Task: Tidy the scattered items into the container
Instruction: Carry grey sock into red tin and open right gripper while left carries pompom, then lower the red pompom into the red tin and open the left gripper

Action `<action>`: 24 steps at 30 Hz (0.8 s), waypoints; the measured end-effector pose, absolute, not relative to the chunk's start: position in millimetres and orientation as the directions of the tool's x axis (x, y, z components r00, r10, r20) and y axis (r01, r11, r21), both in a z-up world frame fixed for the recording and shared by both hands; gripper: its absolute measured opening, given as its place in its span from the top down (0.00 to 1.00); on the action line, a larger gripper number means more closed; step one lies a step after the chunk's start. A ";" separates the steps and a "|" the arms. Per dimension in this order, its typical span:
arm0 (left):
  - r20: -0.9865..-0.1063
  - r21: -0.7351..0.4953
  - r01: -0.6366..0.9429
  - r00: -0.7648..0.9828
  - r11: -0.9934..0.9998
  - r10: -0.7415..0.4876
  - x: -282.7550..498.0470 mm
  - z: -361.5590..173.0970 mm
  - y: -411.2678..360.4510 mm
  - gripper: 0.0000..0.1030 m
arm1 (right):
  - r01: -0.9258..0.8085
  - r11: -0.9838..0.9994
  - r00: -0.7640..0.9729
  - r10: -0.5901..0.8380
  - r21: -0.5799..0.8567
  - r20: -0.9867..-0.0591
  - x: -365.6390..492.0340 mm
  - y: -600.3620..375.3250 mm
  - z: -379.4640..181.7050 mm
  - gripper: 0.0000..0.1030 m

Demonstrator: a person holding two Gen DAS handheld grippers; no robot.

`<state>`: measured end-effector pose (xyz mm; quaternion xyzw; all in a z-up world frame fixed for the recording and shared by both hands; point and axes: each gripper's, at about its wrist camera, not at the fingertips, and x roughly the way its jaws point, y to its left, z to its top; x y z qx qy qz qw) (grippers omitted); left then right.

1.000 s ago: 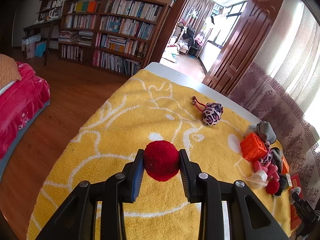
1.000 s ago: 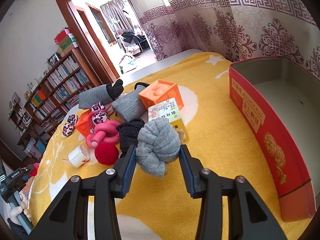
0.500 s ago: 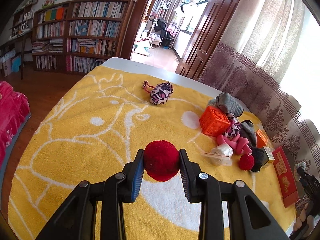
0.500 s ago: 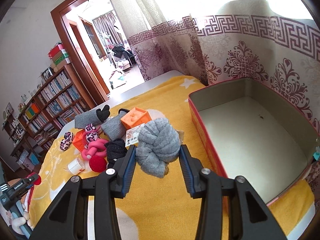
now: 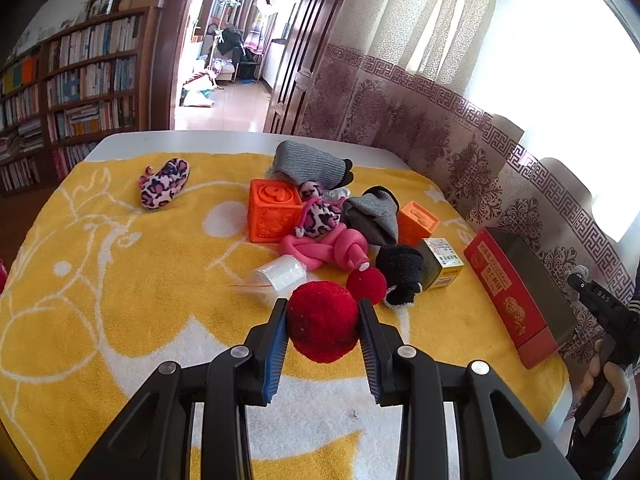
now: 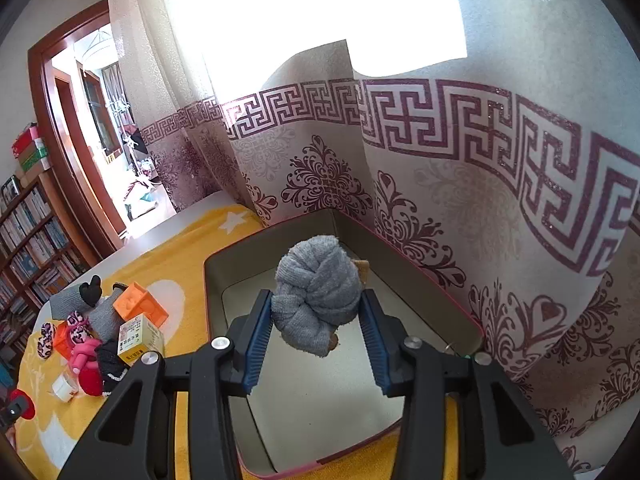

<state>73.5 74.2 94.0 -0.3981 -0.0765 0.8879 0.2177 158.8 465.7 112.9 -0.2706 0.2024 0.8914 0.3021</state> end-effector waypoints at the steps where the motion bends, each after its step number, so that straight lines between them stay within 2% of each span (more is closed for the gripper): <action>1: -0.674 -0.307 -0.347 -0.578 -0.886 0.460 73.9 96.4 84.2 0.66 | -0.653 -0.729 -0.669 0.431 0.202 -0.606 159.9 467.5 112.5 0.53; 3: -0.675 -0.295 -0.391 -0.561 -0.872 0.480 75.8 101.3 106.5 0.66 | -0.660 -0.725 -0.664 0.440 0.198 -0.604 161.1 468.6 113.3 0.51; 7: -0.674 -0.276 -0.476 -0.524 -0.835 0.521 78.1 111.2 151.7 0.66 | -0.668 -0.720 -0.674 0.475 0.191 -0.566 168.9 464.8 123.3 0.35; 17: -0.653 -0.251 -0.669 -0.417 -0.700 0.633 79.9 135.8 276.9 0.66 | -0.701 -0.687 -0.681 0.566 0.191 -0.464 194.0 465.8 153.3 0.31; 24: -0.651 -0.261 -0.784 -0.288 -0.563 0.703 96.0 132.9 364.0 0.66 | -0.716 -0.668 -0.680 0.600 0.204 -0.421 206.2 468.5 165.4 0.29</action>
